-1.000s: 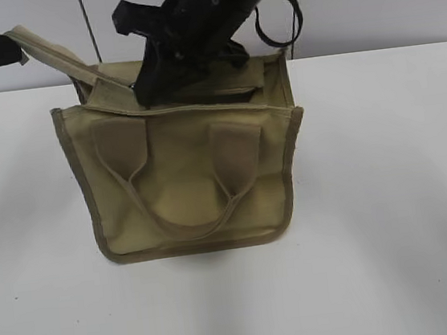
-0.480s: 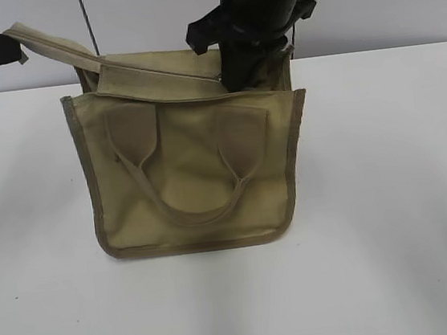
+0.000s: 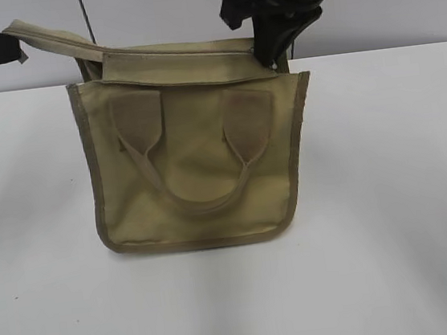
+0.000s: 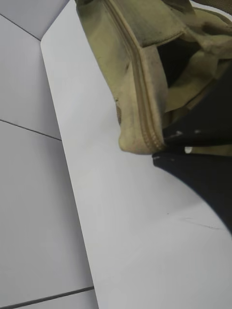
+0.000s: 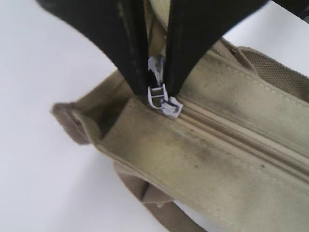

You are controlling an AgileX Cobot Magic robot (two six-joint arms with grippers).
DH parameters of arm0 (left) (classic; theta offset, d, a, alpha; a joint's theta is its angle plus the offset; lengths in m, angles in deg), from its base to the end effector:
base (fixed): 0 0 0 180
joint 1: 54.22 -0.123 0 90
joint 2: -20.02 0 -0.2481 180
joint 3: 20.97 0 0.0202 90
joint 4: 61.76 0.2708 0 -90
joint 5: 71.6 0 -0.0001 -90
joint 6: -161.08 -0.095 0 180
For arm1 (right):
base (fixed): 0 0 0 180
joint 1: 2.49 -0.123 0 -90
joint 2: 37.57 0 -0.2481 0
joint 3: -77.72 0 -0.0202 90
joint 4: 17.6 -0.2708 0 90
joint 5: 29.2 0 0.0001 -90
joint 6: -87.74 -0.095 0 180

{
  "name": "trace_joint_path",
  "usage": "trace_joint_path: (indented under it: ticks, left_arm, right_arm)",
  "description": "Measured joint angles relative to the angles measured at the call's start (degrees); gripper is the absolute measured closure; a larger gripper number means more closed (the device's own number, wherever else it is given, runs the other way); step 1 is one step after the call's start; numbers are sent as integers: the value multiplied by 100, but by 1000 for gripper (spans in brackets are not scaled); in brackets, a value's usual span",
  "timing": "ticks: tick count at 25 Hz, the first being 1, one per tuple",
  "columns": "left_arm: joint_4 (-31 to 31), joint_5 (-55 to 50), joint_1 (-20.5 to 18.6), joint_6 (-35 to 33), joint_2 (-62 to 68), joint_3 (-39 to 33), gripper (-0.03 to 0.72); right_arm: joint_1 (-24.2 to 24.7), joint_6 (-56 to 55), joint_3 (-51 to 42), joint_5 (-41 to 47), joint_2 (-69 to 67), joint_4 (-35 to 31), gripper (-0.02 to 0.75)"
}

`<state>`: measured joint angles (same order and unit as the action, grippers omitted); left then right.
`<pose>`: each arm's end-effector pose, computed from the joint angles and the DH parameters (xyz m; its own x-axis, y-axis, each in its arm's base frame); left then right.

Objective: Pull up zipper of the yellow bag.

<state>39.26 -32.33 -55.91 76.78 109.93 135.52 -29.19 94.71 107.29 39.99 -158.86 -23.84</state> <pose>0.3207 -0.0495 0.2422 -0.4549 0.1014 -0.8847 0.5746 0.7924 -0.2047 0.3808 0.2023 0.2578 -0.8013 -0.4951 -0.3357 -0.5450 0.8356 0.0684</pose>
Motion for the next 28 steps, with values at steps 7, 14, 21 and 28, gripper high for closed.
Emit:
trace_joint_path:
  ticks: [7, 14, 21, 28]
  left_arm:
    - [-7, 68, 0, 0, 0, 0, 691]
    - [-10, 125, 0, 0, 0, 0, 648]
    - [-44, 178, -5, 367, 0, -193, 249]
    - [-55, -172, -5, 899, 0, -1171, 258]
  right_arm:
    - [304, 0, 0, 14, 162, -291, 669]
    - [315, 8, 0, 32, 162, -426, 641]
    - [378, 117, 0, 46, 200, -529, 332]
    - [378, 122, -5, 58, 562, -434, 288]
